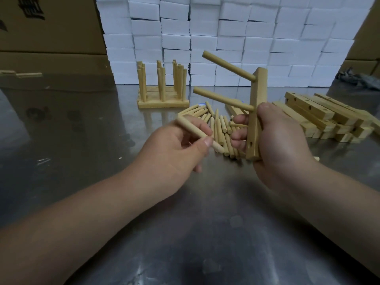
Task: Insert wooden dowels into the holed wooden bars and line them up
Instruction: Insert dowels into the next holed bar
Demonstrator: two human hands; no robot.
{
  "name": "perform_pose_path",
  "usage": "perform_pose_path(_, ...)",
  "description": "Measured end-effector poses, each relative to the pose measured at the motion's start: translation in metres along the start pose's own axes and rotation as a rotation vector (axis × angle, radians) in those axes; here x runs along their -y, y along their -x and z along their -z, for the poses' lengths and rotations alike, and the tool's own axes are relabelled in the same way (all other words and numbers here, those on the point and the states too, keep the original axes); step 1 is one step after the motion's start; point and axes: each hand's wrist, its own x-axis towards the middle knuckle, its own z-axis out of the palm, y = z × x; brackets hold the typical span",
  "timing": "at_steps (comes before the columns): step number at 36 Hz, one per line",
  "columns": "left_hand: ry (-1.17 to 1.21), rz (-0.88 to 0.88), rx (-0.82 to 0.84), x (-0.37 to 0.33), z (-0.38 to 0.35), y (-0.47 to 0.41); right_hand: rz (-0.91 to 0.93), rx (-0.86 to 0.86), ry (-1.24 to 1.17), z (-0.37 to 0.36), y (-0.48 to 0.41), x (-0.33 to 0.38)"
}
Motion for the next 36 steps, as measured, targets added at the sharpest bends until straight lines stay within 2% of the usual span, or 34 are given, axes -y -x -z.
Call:
perform_pose_path(2, 0.153, 0.032, 0.051, -0.001, -0.002, 0.001, -0.008, 0.027, -0.014, -0.001, 0.001, -0.001)
perform_pose_path(6, 0.288, 0.026, 0.08, -0.002, -0.005, 0.002, 0.02, 0.075, 0.068, -0.001, 0.004, -0.003)
perform_pose_path(14, 0.375, 0.05, 0.083, -0.001, -0.006, 0.001, -0.022, 0.093, 0.035, -0.001, 0.005, -0.004)
perform_pose_path(24, 0.554, 0.13, 0.207, -0.001, -0.001, -0.002, -0.049, 0.074, -0.003, -0.001, 0.003, -0.004)
perform_pose_path(30, 0.508, 0.126, 0.253, 0.001, 0.001, -0.002, -0.048, 0.099, 0.042, 0.001, 0.002, -0.004)
perform_pose_path(36, 0.256, 0.059, 0.178, 0.003, 0.004, -0.002, -0.024, 0.089, 0.079, 0.0, 0.004, -0.002)
